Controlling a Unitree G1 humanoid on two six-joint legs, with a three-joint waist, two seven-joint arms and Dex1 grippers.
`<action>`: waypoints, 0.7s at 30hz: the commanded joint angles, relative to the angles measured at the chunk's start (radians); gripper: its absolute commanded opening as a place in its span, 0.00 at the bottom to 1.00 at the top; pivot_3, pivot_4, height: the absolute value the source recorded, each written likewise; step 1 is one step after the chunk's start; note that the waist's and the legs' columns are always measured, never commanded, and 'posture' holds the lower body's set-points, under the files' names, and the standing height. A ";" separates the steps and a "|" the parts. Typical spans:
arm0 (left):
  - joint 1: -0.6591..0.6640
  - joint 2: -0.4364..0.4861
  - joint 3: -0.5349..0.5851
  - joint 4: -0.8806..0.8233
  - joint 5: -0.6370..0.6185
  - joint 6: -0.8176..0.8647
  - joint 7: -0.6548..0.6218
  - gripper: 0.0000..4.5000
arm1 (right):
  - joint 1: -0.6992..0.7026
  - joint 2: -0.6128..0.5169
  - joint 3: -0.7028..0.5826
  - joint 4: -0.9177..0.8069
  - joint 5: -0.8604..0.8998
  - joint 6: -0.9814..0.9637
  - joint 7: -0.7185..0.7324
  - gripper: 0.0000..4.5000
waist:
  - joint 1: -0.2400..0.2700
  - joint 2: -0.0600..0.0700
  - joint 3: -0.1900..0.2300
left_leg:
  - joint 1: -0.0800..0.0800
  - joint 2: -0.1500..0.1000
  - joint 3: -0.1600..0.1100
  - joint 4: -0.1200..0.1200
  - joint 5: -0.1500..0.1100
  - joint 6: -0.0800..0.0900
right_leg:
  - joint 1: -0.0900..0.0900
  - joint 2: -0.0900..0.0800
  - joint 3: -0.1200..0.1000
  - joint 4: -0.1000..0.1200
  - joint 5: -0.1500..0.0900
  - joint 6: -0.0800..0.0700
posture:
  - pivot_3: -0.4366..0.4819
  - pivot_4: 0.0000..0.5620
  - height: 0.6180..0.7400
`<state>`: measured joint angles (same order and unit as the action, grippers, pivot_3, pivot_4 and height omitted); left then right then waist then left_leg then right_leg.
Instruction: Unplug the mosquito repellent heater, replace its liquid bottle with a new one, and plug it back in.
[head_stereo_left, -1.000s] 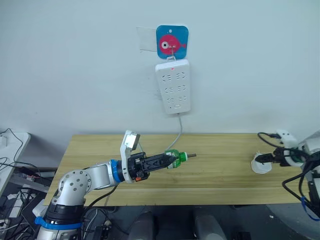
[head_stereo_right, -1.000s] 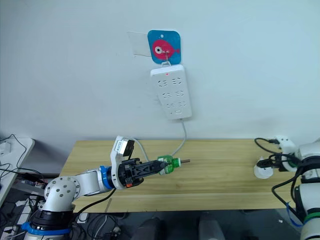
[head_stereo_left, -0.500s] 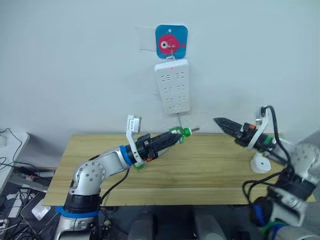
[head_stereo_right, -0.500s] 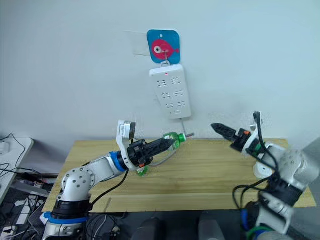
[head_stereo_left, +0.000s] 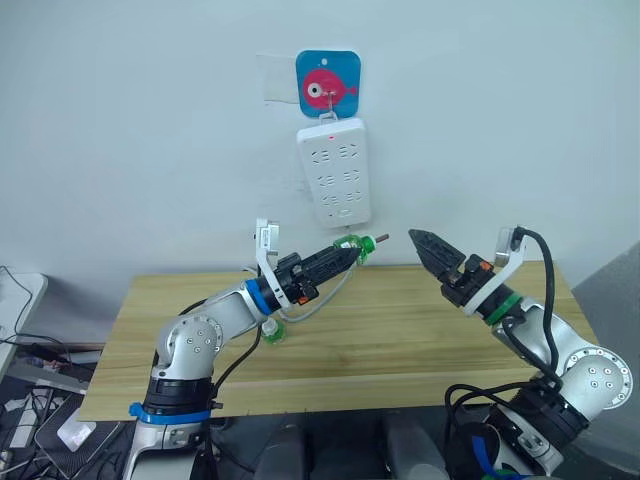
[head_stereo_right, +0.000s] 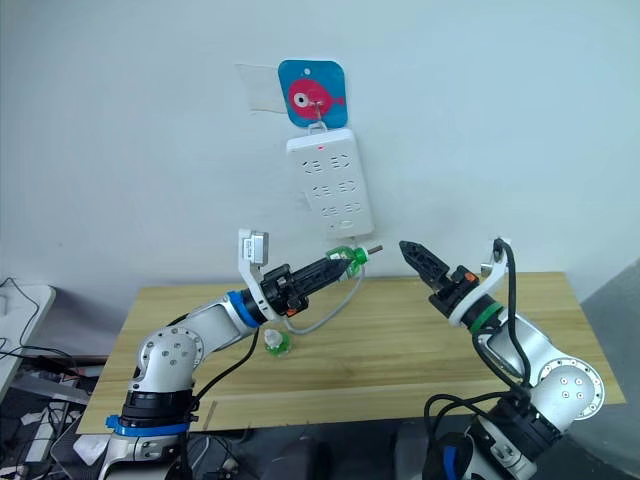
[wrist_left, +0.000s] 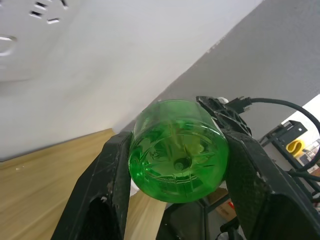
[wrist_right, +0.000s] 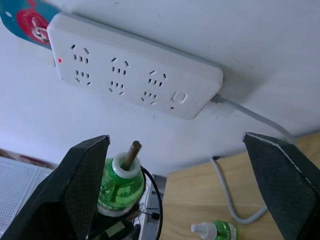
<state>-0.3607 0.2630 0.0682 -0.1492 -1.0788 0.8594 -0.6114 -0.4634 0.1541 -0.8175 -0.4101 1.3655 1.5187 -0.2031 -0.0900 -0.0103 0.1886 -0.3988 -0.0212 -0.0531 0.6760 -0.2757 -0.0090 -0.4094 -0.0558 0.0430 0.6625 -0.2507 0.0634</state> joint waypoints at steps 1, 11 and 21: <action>-0.004 -0.028 -0.023 -0.044 0.024 -0.024 -0.004 0.51 | 0.072 0.022 0.150 0.011 0.205 -0.133 -0.149 0.99 | -0.001 0.000 0.000 | 0.000 0.000 0.000 0.000 0.000 0.000 | 0.000 0.000 0.000 0.000 0.000 0.000 | 0.34 0.27 1.00; -0.002 -0.084 -0.047 -0.067 0.069 -0.051 0.006 0.51 | 0.186 -0.257 0.504 0.032 0.564 -0.484 -0.320 0.99 | -0.001 -0.001 0.000 | 0.000 0.000 0.001 0.001 0.000 0.000 | 0.001 0.001 0.001 -0.002 0.000 0.001 | 0.35 0.27 1.00; 0.022 -0.078 -0.054 -0.104 0.064 -0.032 0.005 0.51 | 0.223 -0.377 0.622 0.007 0.607 -0.677 -0.293 0.99 | 0.003 -0.001 0.000 | 0.000 0.000 0.001 0.000 0.000 0.000 | 0.001 0.002 0.001 -0.002 0.000 0.000 | 0.35 0.28 1.00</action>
<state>-0.3353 0.1860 0.0233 -0.2046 -1.0068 0.8263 -0.6003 -0.2416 -0.2156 -0.2001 -0.3579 1.9454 0.8683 -0.5195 -0.0873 -0.0110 0.1885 -0.3993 -0.0210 -0.0525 0.6762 -0.2758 -0.0087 -0.4084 -0.0537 0.0434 0.6603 -0.2509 0.0639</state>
